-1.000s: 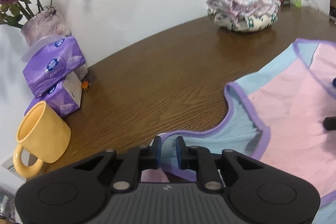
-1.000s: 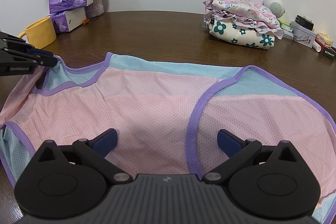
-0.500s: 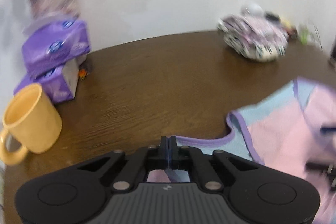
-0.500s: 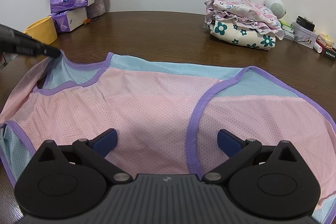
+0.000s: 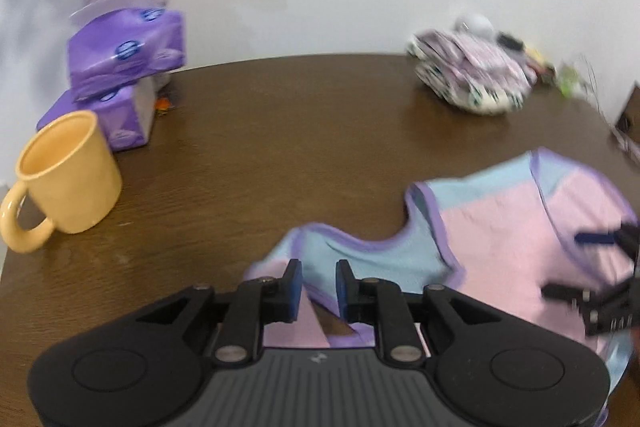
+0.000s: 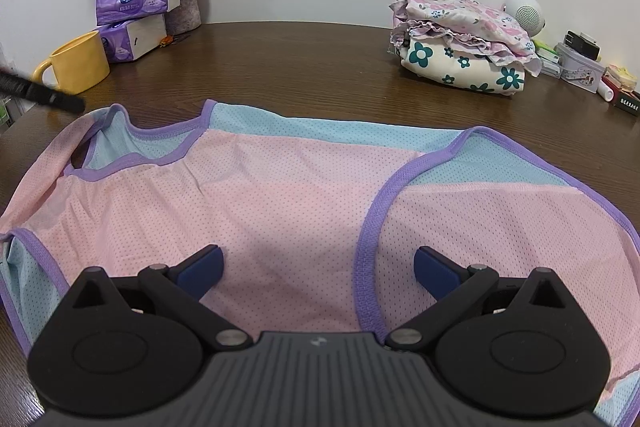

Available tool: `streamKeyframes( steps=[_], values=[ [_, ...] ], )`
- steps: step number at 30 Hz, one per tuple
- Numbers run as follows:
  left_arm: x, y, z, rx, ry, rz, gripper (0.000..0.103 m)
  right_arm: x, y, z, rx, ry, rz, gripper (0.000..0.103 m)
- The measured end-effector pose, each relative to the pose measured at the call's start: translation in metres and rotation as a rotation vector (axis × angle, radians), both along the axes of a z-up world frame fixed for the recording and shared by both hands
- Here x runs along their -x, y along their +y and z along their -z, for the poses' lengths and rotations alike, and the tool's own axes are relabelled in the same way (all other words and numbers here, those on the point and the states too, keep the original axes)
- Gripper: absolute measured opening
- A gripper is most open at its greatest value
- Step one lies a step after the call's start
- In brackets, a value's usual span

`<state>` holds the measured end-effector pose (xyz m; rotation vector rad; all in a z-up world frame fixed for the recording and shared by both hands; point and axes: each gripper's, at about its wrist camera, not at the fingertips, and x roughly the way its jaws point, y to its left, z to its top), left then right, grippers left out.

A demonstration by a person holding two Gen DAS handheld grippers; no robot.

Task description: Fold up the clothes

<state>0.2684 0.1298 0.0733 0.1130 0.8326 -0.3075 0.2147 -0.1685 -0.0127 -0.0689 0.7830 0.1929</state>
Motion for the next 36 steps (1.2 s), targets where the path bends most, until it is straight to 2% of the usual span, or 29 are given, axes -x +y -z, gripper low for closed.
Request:
streamKeyframes(
  steps=[5,19,23,24,25,29,32,36],
  values=[
    [-0.004,-0.019,0.013,-0.094,0.0,-0.011,0.019,0.0,0.0,0.0,0.001,-0.001,0.0,0.102],
    [0.005,0.01,0.019,-0.172,0.012,-0.062,0.017,0.0,-0.001,0.001,0.0,-0.005,-0.005,0.102],
    [0.005,0.012,0.023,-0.171,0.03,-0.054,0.012,0.001,-0.001,0.001,0.0,-0.005,-0.005,0.102],
    [0.006,0.013,0.024,-0.17,0.028,-0.051,0.003,0.001,-0.001,0.001,0.0,-0.006,-0.005,0.102],
    [0.007,0.013,0.022,-0.167,0.021,-0.053,0.002,0.001,-0.001,0.001,0.0,-0.006,-0.005,0.102],
    [0.012,0.018,0.015,-0.15,-0.004,-0.056,0.001,0.001,-0.001,0.001,0.0,-0.007,-0.006,0.102],
    [0.012,0.022,0.014,-0.17,0.002,-0.058,0.002,0.001,0.0,0.001,0.0,-0.007,-0.007,0.102],
    [0.011,0.025,0.016,-0.162,0.023,-0.068,0.012,0.001,-0.001,0.001,0.0,-0.007,-0.007,0.102]
  ],
)
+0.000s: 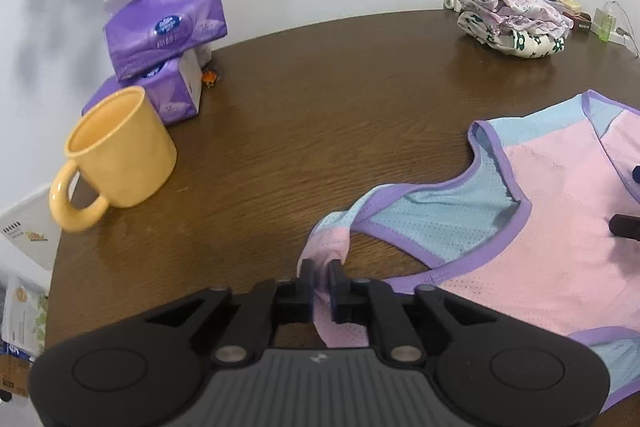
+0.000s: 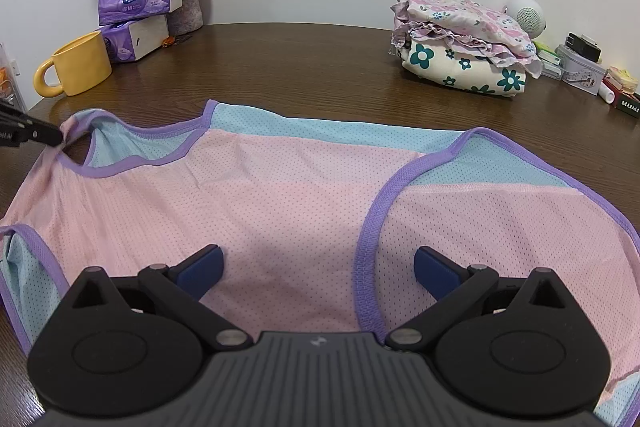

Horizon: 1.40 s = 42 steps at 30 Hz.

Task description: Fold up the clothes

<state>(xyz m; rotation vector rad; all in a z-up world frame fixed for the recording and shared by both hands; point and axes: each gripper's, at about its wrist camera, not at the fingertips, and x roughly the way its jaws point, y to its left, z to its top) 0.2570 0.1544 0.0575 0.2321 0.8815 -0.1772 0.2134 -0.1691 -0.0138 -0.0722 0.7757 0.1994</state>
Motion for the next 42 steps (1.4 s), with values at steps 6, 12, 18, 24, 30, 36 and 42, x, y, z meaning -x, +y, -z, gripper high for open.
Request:
streamKeyframes(
  steps=[6,12,18,24,30,36,42],
  values=[
    [0.016,-0.015,-0.017,0.098,-0.021,0.122,0.014,0.0,0.0,0.0,0.0,0.0,-0.001,0.102],
    [0.012,-0.042,0.0,-0.012,0.065,0.188,0.02,0.0,0.0,0.0,0.0,0.0,-0.001,0.102],
    [0.008,-0.047,0.011,-0.035,0.069,0.207,0.0,0.0,0.0,0.0,0.0,0.0,-0.001,0.102],
    [0.01,-0.056,-0.003,0.003,-0.031,0.207,0.0,0.0,0.0,0.0,0.0,-0.001,-0.001,0.102],
    [0.006,-0.069,-0.008,0.024,-0.052,0.213,0.004,0.0,0.0,0.0,0.0,-0.001,-0.001,0.102],
    [0.007,-0.061,0.003,-0.036,0.023,0.187,0.03,0.0,0.0,0.0,0.0,-0.001,-0.002,0.102],
    [0.009,-0.052,0.009,-0.067,0.037,0.166,0.039,0.001,0.0,0.0,0.0,-0.002,-0.002,0.102]
  ],
)
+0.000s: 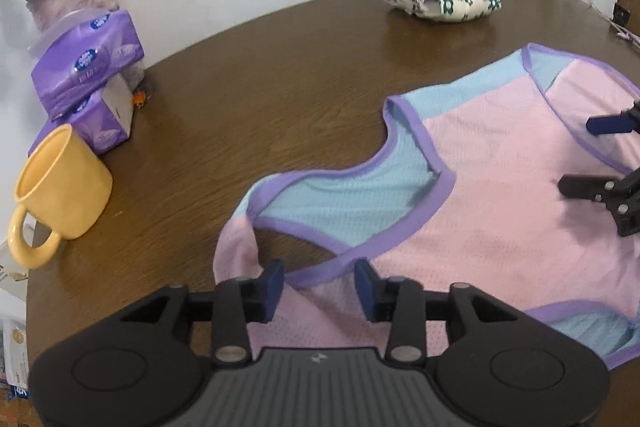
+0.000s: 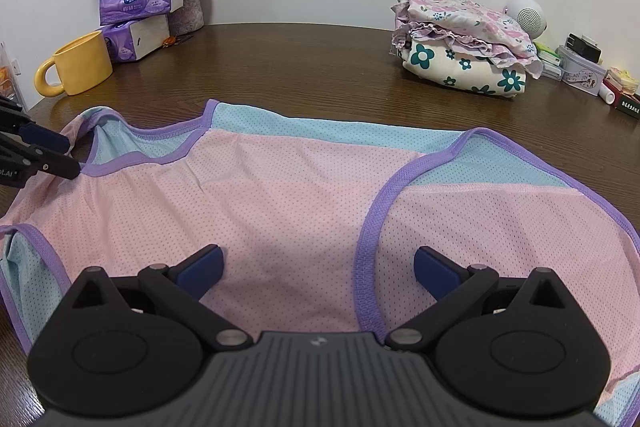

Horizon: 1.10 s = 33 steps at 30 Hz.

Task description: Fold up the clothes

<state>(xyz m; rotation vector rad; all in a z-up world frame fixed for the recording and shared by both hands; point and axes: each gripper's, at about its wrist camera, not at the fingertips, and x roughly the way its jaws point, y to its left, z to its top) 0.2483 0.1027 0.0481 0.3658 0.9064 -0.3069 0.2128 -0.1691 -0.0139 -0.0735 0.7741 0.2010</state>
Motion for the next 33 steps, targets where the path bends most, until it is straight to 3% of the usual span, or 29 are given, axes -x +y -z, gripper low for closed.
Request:
streamKeyframes(
  steps=[2,3,4,5,9,14,20,25,27,31,33],
  values=[
    [0.001,0.003,-0.001,0.009,-0.001,0.0,0.039,0.0,0.0,0.0,0.0,0.0,0.0,0.102],
    [0.001,0.004,0.0,0.02,0.0,-0.001,0.031,0.0,0.0,0.0,0.0,0.0,0.0,0.102],
    [0.001,0.004,0.0,0.03,0.001,-0.001,0.021,0.0,0.0,0.0,0.0,0.0,0.0,0.102],
    [0.001,0.003,0.0,0.04,0.003,0.0,0.0,0.0,0.0,0.0,0.0,0.0,0.0,0.102],
    [0.003,-0.002,-0.001,0.056,-0.019,0.002,0.0,0.0,0.0,0.0,0.0,0.0,0.001,0.102],
    [0.002,-0.007,-0.018,0.106,-0.107,0.002,0.0,0.0,0.0,0.001,0.0,-0.001,0.001,0.102],
    [0.005,-0.026,-0.012,0.111,-0.088,0.058,0.0,0.0,0.001,0.001,0.0,-0.002,0.001,0.102],
    [0.005,-0.014,-0.013,0.083,-0.046,0.012,0.014,0.001,0.001,0.001,0.0,-0.003,0.001,0.102],
    [0.005,-0.008,-0.012,0.049,-0.033,0.001,0.025,0.001,0.001,0.001,0.0,-0.003,0.001,0.102],
    [-0.002,-0.002,-0.005,0.027,0.045,0.016,0.028,0.001,0.0,0.001,0.0,-0.003,0.002,0.102],
    [-0.006,-0.004,-0.004,0.002,0.045,0.023,0.038,0.001,0.001,0.001,0.0,-0.003,0.002,0.102]
  ],
)
